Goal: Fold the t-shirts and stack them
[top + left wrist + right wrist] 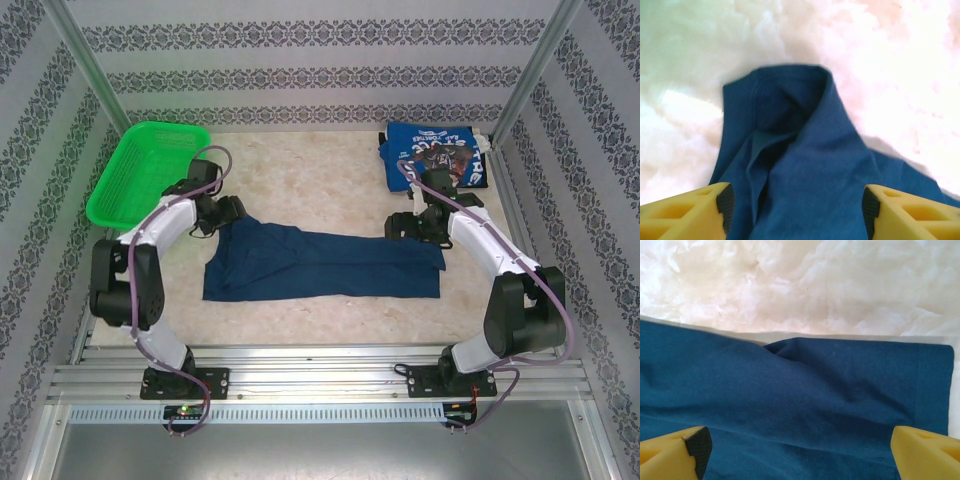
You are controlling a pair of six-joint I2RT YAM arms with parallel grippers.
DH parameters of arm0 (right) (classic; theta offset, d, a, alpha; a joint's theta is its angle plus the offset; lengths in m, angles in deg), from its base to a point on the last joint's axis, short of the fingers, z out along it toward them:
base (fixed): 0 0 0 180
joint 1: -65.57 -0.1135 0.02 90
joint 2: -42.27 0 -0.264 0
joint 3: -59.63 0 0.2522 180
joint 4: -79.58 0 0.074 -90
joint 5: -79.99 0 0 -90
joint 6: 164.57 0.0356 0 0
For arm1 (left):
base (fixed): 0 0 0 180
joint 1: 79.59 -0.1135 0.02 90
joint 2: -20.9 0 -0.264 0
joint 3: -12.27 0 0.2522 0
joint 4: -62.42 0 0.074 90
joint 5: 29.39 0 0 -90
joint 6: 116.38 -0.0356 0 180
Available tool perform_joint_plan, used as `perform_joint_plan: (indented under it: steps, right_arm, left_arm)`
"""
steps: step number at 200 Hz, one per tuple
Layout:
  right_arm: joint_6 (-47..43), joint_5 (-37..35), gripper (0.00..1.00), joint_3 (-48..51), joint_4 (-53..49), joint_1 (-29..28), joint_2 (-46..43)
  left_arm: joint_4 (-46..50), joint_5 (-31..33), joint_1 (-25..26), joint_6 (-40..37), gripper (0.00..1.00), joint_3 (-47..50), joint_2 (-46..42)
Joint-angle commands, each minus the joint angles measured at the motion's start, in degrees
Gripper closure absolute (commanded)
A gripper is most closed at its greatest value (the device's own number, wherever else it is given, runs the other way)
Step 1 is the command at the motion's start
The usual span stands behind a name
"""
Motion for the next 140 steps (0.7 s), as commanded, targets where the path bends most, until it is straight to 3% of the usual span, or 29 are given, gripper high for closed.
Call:
perform_joint_plan:
  steps: [1,49,92,140]
  right_arm:
    - [0.17,1.61,0.07,1.06,0.09,-0.12,-0.64]
    - [-0.04,1.97,0.07,2.18,0.25,0.20,-1.61]
    - [-0.31,2.66,0.07,1.64,0.22,0.15,-1.26]
    - [-0.30,3.00,0.07,3.00,0.17,0.38,-0.61]
  left_arm:
    - [3.26,0.88,0.47,-1.87,0.34,-2.64,4.94]
    - [1.30,1.32,0.41,-1.48,0.42,-3.25,9.84]
    - [-0.52,1.89,-0.55,-3.31,0.80,-6.44,14.71]
    - [3.56,6.90,-2.49,-9.44,0.84,-16.30,19.07]
